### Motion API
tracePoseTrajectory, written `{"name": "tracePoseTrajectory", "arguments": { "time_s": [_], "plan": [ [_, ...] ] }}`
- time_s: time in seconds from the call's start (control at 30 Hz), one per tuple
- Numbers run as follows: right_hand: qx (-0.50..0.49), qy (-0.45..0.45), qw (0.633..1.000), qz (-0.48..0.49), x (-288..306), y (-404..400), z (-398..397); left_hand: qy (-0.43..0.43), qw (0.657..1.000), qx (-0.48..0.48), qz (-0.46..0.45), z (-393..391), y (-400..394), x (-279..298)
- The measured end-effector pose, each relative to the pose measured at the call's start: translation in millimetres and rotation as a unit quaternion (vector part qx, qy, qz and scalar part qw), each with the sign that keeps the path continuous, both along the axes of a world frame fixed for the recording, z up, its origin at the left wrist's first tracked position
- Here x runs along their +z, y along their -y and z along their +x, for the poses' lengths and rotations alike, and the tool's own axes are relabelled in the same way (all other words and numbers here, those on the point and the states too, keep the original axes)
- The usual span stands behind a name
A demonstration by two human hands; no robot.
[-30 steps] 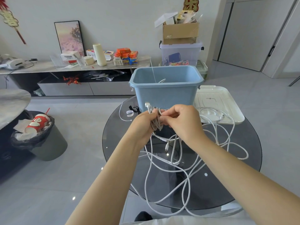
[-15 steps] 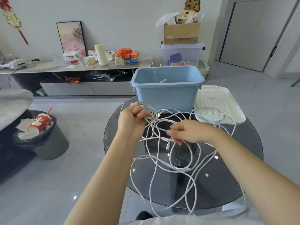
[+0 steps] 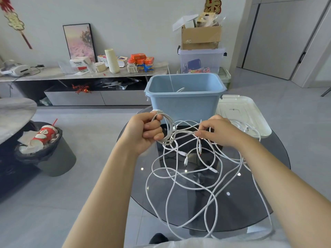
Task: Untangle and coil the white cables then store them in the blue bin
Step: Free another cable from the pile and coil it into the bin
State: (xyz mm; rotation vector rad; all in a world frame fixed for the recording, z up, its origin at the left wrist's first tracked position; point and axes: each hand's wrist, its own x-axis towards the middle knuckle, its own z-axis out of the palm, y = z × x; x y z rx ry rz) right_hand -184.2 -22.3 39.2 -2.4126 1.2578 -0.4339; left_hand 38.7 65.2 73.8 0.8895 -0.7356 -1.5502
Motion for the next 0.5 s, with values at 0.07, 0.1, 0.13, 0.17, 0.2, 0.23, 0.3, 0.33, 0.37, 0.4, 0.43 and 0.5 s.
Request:
{"name": "tracePoseTrajectory", "arguments": {
  "time_s": [0.07,0.1,0.13,0.17,0.2,0.23,0.3,0.33,0.37,0.4,0.43,0.5],
  "plan": [
    [-0.008,-0.031,0.999,-0.027,-2.8,0.5,2.8,0.033,0.999,-0.011,0.006,1.7,-2.0,3.5],
    [-0.011,-0.052,0.997,-0.052,-5.5,0.8,4.0,0.045,0.999,-0.013,0.010,2.6,-3.0,5.1],
    [-0.015,-0.069,0.995,-0.072,-7.5,1.8,4.8,0.051,0.999,-0.013,0.012,4.3,-3.8,6.7],
    [-0.019,-0.079,0.993,-0.082,-8.1,1.8,4.5,0.055,0.998,-0.012,0.013,5.9,-4.8,7.5],
    [-0.024,-0.087,0.992,-0.085,-8.3,2.0,4.5,0.058,0.998,-0.010,0.013,7.6,-5.8,7.9],
    [-0.027,-0.093,0.991,-0.089,-8.2,2.1,5.6,0.065,0.998,-0.010,0.013,9.1,-6.8,8.1],
    [-0.035,-0.089,0.990,-0.106,-8.4,2.1,8.7,0.088,0.996,-0.010,0.013,8.3,-7.0,5.9],
    [-0.039,-0.061,0.991,-0.113,-7.6,1.2,10.3,0.110,0.994,-0.009,0.011,6.6,-6.3,3.5],
    [-0.043,-0.018,0.993,-0.110,-6.7,0.6,11.1,0.137,0.991,-0.008,0.008,4.5,-5.4,0.6],
    [-0.046,0.032,0.994,-0.097,-5.1,0.0,11.1,0.165,0.986,-0.009,0.005,2.1,-4.0,-3.1],
    [-0.052,0.082,0.993,-0.073,-2.2,-1.2,11.3,0.189,0.982,-0.013,0.004,-0.1,-3.1,-6.0],
    [-0.079,0.164,0.983,-0.013,3.1,-6.8,13.9,0.213,0.977,-0.026,-0.004,-3.3,-1.9,-11.2]
  ]
}}
